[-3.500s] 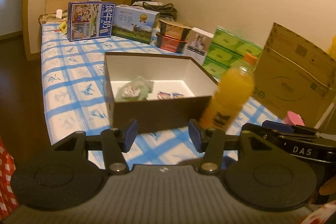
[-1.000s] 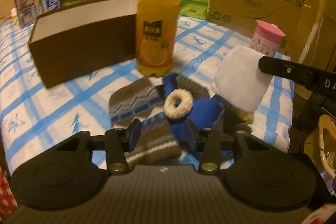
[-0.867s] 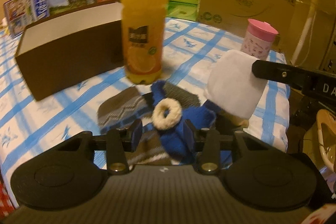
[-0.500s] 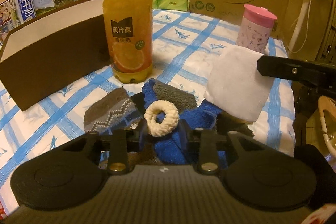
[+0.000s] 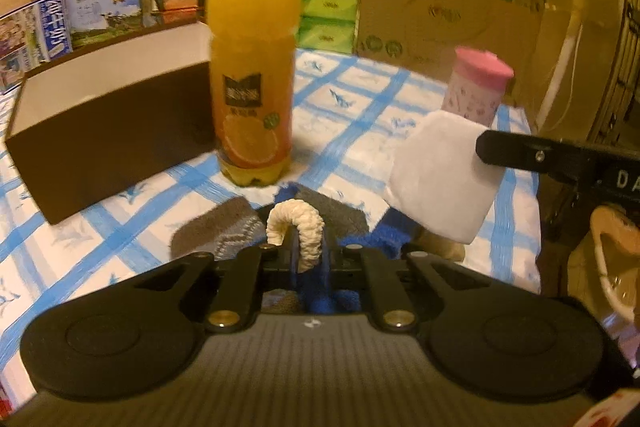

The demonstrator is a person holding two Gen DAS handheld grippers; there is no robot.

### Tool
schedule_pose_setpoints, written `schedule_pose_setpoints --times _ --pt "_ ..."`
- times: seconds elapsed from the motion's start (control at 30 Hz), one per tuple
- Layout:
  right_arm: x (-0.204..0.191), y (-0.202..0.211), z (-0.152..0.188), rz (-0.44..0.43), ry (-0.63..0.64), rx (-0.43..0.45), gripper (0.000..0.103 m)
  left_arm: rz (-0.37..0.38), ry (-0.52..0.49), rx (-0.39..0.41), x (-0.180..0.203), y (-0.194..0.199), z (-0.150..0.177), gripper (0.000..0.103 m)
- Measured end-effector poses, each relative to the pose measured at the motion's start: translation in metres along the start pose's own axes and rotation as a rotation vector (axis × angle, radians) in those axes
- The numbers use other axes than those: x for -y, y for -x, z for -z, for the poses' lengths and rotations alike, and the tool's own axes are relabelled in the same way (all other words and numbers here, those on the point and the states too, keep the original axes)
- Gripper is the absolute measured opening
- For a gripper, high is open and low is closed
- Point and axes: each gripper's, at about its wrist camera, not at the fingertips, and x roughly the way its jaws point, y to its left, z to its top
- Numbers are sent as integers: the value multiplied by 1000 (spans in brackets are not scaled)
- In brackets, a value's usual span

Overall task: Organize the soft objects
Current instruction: 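Carry hair tie and white cloth into the brown box and open both tools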

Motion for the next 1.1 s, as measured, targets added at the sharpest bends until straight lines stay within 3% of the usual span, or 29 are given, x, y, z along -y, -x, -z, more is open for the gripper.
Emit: schedule_pose_setpoints --times 0.33,0.7,1.1 --pt "-34 -6 -23 -87 68 37 1 -63 114 70 -45 51 -11 10" --pt "-100 -70 -66 -227 150 69 1 -167 124 154 -104 77 -50 10" --pt "-149 -171 -119 -173 211 100 1 -168 165 183 -186 50 -116 10"
